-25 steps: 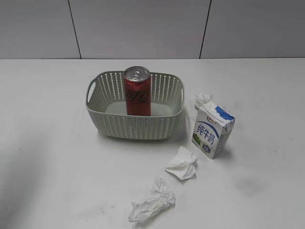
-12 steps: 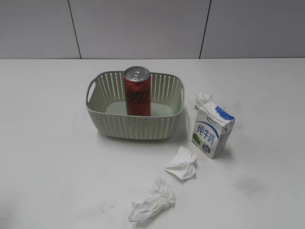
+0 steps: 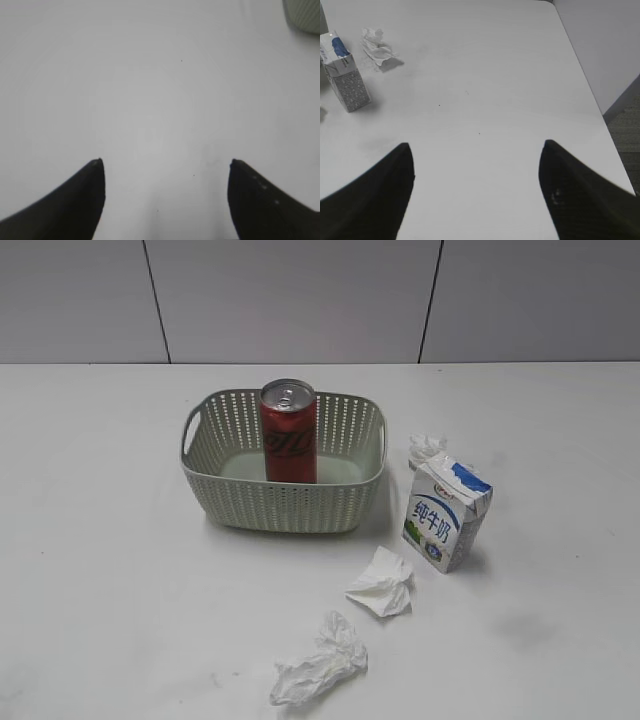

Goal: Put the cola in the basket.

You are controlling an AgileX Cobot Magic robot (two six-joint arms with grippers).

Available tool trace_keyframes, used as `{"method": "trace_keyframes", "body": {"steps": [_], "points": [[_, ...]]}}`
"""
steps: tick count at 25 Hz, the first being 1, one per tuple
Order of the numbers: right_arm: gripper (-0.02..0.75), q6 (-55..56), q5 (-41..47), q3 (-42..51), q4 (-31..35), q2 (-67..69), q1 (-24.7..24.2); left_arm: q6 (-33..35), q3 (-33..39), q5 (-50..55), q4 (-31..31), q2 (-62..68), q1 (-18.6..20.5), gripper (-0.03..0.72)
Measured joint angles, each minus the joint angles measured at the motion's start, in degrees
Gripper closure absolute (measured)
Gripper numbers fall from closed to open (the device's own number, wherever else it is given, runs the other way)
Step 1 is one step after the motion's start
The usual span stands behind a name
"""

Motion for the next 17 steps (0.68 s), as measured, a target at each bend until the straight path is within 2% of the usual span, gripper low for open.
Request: {"method": "trace_keyframes", "body": {"steps": [11, 17], "points": [[0.15, 0.0, 0.0, 0.0, 0.0, 0.0, 0.0, 0.0, 0.07, 0.05, -0.04, -17.99, 0.0, 0.103], [0.15, 0.0, 0.0, 0.0, 0.0, 0.0, 0.0, 0.0, 0.07, 0.12, -0.04, -23.37, 0.0, 0.103]]}}
